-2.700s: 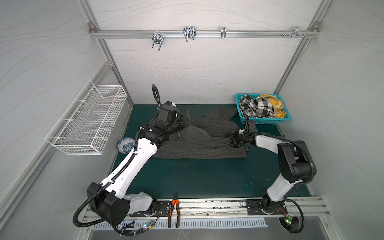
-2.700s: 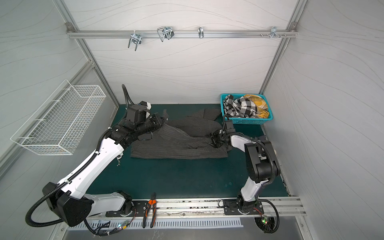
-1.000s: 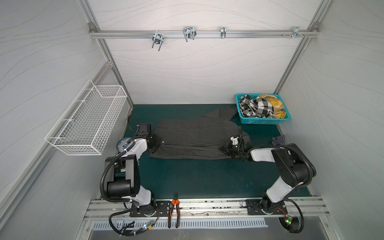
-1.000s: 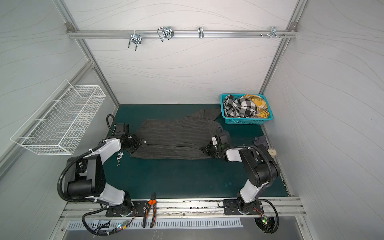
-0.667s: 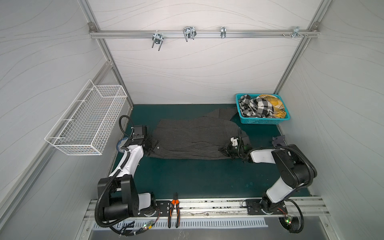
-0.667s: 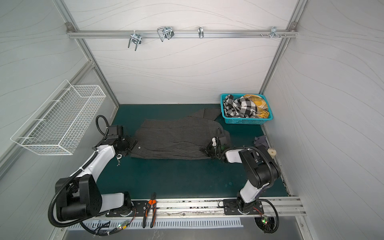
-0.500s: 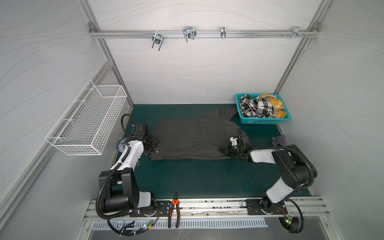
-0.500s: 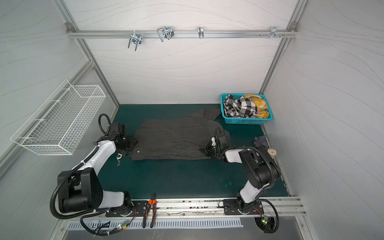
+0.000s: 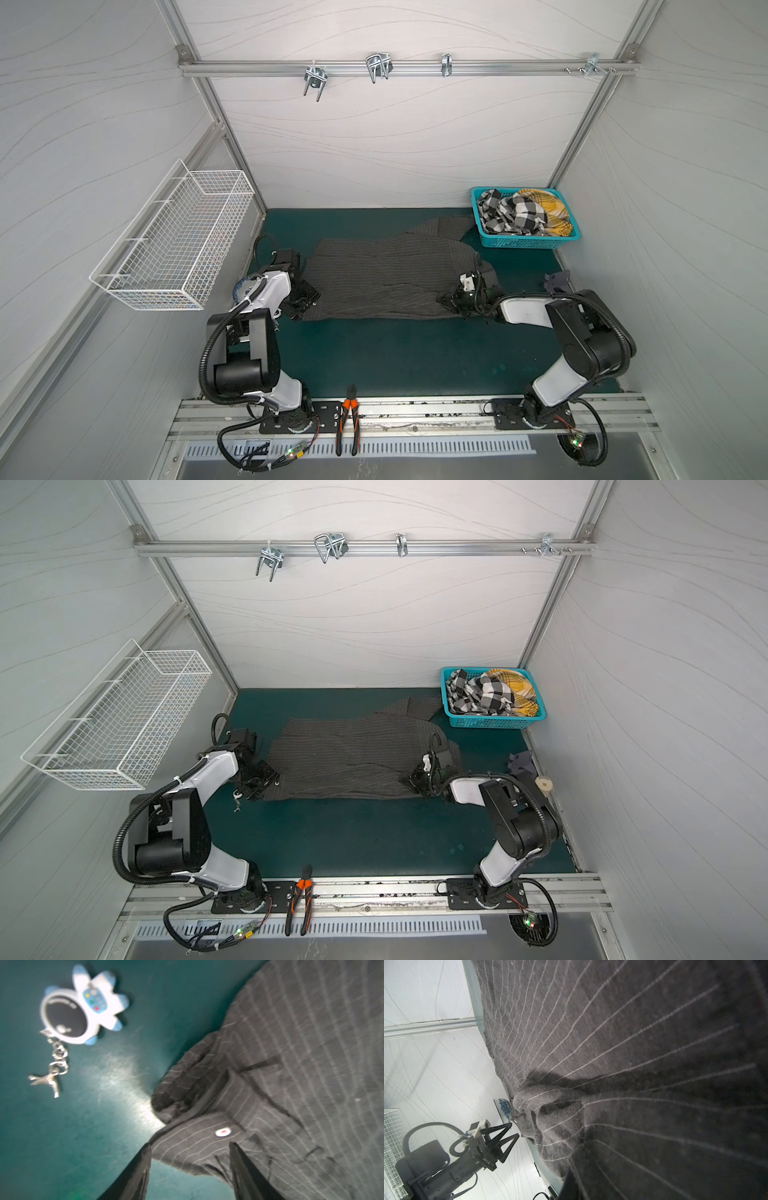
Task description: Fold and stack the long sleeve shirts
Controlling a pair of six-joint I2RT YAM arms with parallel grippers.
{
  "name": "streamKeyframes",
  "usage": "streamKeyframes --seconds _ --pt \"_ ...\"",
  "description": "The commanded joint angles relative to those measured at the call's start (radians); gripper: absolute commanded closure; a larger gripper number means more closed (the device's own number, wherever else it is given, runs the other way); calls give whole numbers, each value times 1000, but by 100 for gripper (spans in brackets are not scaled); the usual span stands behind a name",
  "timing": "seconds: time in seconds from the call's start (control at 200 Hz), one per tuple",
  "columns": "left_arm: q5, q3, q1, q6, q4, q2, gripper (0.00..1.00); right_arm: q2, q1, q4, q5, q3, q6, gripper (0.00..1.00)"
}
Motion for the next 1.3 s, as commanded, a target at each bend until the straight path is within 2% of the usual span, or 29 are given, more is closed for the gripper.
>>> streamKeyframes --seconds 0.0,0.125,0.245,0.395,0.535,0.775,0.885,0.94,1.02,1.136,1.236,1.296 --pt "-24 -33 5 26 -50 -47 37 -21 6 -36 -9 21 -6 100" --pt "-3 -89 5 8 -36 -90 38 -24 5 -40 -12 22 -7 100" --pt "22 -122 5 -17 15 -63 45 -29 3 -36 -14 21 -5 100" --pt "61 -114 5 -48 80 -16 67 -30 -4 -31 -24 14 -6 100" --pt "48 -85 5 -49 68 -32 100 -32 -10 -22 -30 6 -3 100" --pt "0 -33 5 -11 25 -69 100 -22 -20 -13 -36 4 2 100" --pt "-5 -41 5 -6 -4 -74 58 -24 -23 -6 -41 -1 5 100" --pt "10 -72 5 -13 12 -96 46 -22 -23 -6 -41 -3 5 100" --pt "34 -116 5 -17 49 -116 35 -20 -25 -5 -46 2 8 100" --pt "45 -143 5 -34 93 -100 32 -23 -26 -5 -48 0 9 100" --pt "52 -152 11 -47 145 -76 38 -26 -29 -4 -49 -5 7 100" --pt "65 -159 16 -56 182 -65 46 -25 -32 -1 -50 -8 8 100"
